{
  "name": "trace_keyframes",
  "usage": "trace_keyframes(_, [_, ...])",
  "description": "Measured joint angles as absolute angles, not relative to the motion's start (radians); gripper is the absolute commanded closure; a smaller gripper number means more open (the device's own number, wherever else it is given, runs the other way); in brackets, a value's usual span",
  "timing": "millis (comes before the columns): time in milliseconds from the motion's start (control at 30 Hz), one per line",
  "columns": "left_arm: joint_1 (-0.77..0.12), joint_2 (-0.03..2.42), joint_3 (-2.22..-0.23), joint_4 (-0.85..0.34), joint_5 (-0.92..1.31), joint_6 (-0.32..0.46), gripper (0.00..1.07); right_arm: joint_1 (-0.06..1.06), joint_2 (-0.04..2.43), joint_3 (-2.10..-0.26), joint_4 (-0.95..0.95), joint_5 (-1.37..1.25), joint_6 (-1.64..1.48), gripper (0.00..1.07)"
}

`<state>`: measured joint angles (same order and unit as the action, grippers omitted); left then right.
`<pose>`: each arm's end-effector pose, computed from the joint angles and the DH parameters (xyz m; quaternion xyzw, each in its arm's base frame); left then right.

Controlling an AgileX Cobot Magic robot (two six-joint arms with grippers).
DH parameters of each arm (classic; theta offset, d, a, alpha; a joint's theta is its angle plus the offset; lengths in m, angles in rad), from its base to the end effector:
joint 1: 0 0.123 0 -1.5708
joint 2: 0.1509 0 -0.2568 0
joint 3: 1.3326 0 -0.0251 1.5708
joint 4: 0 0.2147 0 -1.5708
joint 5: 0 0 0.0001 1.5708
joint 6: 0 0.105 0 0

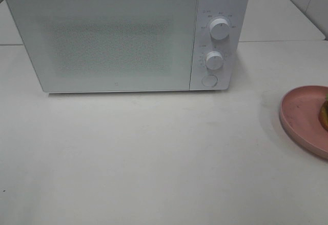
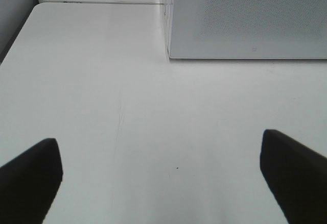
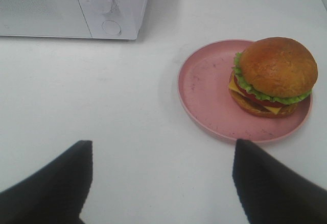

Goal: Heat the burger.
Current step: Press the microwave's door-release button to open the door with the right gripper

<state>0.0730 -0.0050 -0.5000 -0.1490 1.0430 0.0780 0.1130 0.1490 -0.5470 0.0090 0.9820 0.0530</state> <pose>0.0049 -0.0131 0.2560 0.0045 0.8449 -0.0342 0.5339 0.0249 0.0036 0.2711 -0.0255 0.8588 0.0469 0.5095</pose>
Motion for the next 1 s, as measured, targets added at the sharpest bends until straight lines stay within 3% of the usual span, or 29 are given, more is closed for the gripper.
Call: trace_keyframes(1000, [0.073, -0.005, -0.5, -0.149, 1.043, 0.078, 0.05, 0.113, 0.626, -0.547, 0.009, 0.609, 0.055, 0.34])
